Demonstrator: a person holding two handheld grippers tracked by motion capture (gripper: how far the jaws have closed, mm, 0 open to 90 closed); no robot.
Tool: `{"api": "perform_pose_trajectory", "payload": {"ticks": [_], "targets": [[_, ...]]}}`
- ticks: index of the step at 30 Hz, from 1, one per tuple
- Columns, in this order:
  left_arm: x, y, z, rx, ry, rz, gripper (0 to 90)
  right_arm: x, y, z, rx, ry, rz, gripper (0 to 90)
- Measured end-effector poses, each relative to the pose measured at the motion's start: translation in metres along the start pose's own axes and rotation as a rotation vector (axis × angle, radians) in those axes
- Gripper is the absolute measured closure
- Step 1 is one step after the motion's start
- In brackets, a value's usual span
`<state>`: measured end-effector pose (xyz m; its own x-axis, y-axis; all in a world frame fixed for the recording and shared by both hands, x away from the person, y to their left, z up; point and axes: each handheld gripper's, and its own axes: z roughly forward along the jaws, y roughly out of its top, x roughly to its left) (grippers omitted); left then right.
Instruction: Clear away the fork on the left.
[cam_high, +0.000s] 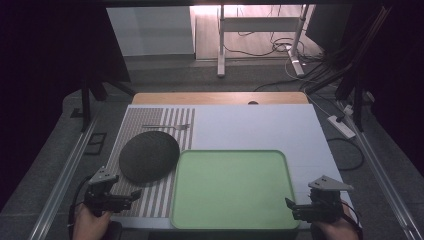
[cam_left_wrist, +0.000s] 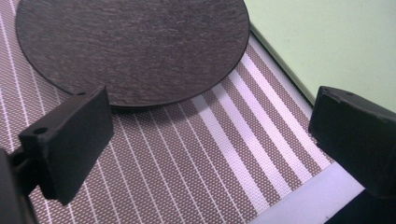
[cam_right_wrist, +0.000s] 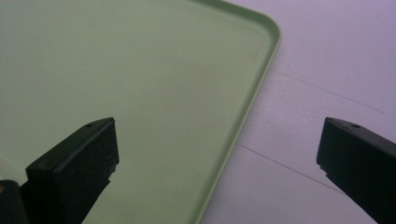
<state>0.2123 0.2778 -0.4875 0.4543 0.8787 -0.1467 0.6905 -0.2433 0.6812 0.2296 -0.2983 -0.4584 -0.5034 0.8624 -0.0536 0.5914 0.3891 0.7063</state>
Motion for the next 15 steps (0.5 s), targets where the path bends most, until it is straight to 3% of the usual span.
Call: {"api": "perform_pose_trajectory", "payload": {"ticks": [15], "targets": [[0.0015,0.0006,0.0012,0.017,-0.019,-0.002,1.3,0.0007,0.0006,0.0017,0.014,0.001,-0.008,0.0]]}}
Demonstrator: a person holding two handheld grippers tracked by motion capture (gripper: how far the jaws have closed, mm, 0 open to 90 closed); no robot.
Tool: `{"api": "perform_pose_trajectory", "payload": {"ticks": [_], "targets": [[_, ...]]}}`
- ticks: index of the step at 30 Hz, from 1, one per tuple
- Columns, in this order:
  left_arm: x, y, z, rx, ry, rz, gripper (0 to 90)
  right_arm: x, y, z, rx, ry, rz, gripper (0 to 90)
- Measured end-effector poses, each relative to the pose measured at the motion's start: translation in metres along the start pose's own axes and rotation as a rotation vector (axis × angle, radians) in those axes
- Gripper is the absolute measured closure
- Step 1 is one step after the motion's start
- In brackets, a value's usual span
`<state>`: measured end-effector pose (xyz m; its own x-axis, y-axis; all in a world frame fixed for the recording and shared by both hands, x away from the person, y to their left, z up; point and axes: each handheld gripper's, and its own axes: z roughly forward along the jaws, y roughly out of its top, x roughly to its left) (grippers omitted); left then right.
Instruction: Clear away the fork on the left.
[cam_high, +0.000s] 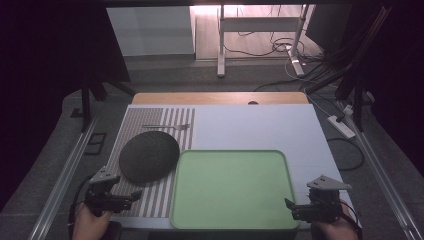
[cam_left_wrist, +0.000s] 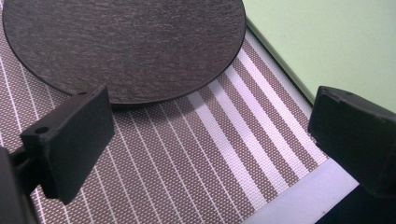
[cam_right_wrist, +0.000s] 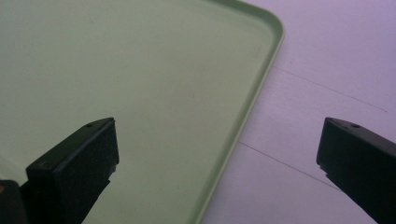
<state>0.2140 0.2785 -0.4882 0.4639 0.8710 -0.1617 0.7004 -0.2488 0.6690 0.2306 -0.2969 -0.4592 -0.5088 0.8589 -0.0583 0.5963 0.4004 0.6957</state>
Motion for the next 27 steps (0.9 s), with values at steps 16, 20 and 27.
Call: {"api": "perform_pose_trajectory", "payload": {"ticks": [16,20,27], "targets": [[-0.002,0.004,0.002,-0.006,-0.015,0.031,0.0,0.0,0.0,0.001,0.009,0.002,-0.008,0.0],[-0.001,0.007,0.004,-0.042,-0.045,0.039,0.0,0.001,0.0,0.001,0.008,0.0,-0.01,0.0],[0.002,0.011,0.01,-0.047,-0.062,0.042,0.0,0.001,0.0,0.001,0.009,0.0,-0.011,0.0]]}}
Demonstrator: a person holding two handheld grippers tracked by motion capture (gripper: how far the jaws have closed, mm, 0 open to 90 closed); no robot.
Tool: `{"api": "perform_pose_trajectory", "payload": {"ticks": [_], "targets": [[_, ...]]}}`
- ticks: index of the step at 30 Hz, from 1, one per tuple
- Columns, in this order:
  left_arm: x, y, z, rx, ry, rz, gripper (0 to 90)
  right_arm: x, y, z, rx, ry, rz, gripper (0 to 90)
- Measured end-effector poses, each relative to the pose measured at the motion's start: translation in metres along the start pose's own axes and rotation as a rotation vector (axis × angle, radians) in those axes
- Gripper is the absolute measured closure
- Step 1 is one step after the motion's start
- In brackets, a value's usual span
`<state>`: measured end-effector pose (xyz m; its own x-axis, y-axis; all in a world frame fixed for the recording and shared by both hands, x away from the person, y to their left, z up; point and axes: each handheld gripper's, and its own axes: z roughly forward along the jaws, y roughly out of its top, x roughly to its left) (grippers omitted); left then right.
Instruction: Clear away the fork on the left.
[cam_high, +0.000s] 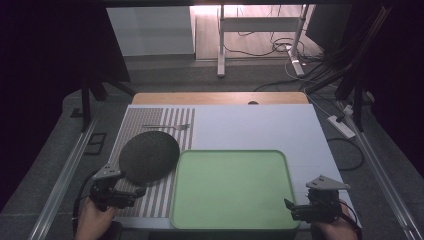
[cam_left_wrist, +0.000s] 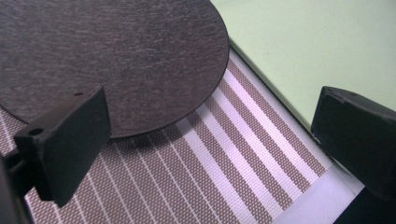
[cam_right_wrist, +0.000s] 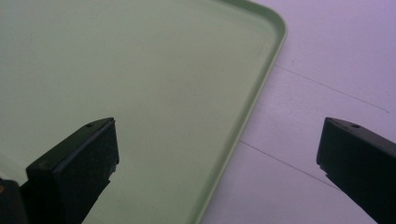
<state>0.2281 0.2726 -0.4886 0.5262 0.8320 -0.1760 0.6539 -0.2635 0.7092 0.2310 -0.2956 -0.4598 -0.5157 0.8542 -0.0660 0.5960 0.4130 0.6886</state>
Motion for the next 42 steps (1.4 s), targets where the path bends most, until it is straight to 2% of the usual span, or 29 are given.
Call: {"api": "perform_pose_trajectory", "payload": {"ticks": [8,12,19,24,29,36,42], "targets": [[0.007,0.005,0.007,0.007,-0.008,-0.01,0.0,0.0,0.0,0.0,0.003,0.0,0.0,0.0],[0.008,0.009,0.012,0.006,0.007,0.009,0.0,0.0,0.0,0.0,0.006,-0.001,-0.001,0.0],[0.011,0.016,0.025,0.027,-0.014,0.03,0.0,0.0,0.0,0.001,0.008,0.001,-0.003,0.0],[0.013,0.021,0.033,0.049,-0.012,0.042,0.0,0.0,0.0,0.001,0.01,0.0,-0.004,0.0],[0.015,0.028,0.041,0.073,0.009,0.078,0.0,0.0,0.0,0.001,0.011,0.0,-0.005,0.0],[0.019,0.039,0.049,0.084,0.014,0.071,0.0,0.0,0.0,0.002,0.014,0.001,-0.006,0.0],[0.029,0.051,0.058,0.075,-0.018,0.017,0.0,0.0,0.0,0.002,0.018,0.002,-0.006,0.0]]}}
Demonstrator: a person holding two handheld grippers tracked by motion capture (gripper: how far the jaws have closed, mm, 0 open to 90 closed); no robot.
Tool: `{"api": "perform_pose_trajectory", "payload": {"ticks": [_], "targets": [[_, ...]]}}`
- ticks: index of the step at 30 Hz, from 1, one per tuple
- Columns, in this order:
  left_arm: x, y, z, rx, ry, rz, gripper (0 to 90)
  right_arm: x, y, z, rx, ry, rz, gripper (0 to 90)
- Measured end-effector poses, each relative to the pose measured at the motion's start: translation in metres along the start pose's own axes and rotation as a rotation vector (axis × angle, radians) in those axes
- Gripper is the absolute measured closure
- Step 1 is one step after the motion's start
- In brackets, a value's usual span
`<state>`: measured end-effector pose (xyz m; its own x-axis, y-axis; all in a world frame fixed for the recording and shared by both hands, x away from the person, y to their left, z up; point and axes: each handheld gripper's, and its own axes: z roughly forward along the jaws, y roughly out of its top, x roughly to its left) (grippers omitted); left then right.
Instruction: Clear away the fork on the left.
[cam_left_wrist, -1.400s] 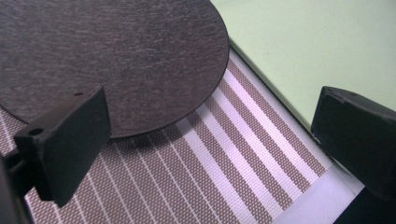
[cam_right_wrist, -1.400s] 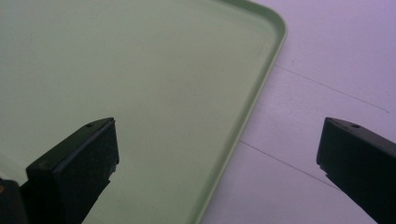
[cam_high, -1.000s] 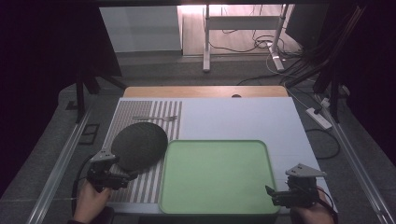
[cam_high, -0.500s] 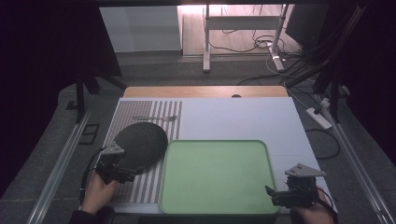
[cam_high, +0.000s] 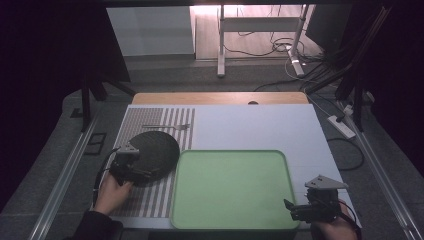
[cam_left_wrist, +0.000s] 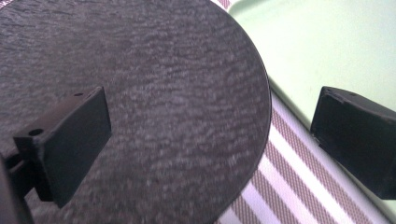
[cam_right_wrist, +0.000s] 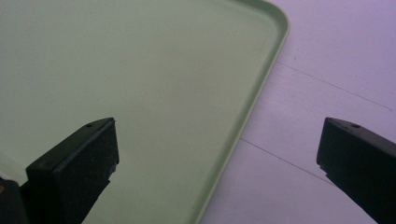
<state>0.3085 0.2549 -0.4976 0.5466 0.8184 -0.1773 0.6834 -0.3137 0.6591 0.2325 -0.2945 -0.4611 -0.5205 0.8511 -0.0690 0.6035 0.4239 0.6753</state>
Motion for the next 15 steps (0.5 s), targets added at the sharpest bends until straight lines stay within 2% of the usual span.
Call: {"api": "perform_pose_trajectory", "payload": {"ticks": [5,15], "targets": [[0.008,0.013,0.009,0.006,-0.003,-0.015,0.0,0.0,0.0,0.0,0.003,0.0,-0.001,0.0],[0.02,0.035,0.025,0.011,-0.001,-0.014,0.0,0.0,0.0,0.001,0.002,0.0,0.0,0.0]]}}
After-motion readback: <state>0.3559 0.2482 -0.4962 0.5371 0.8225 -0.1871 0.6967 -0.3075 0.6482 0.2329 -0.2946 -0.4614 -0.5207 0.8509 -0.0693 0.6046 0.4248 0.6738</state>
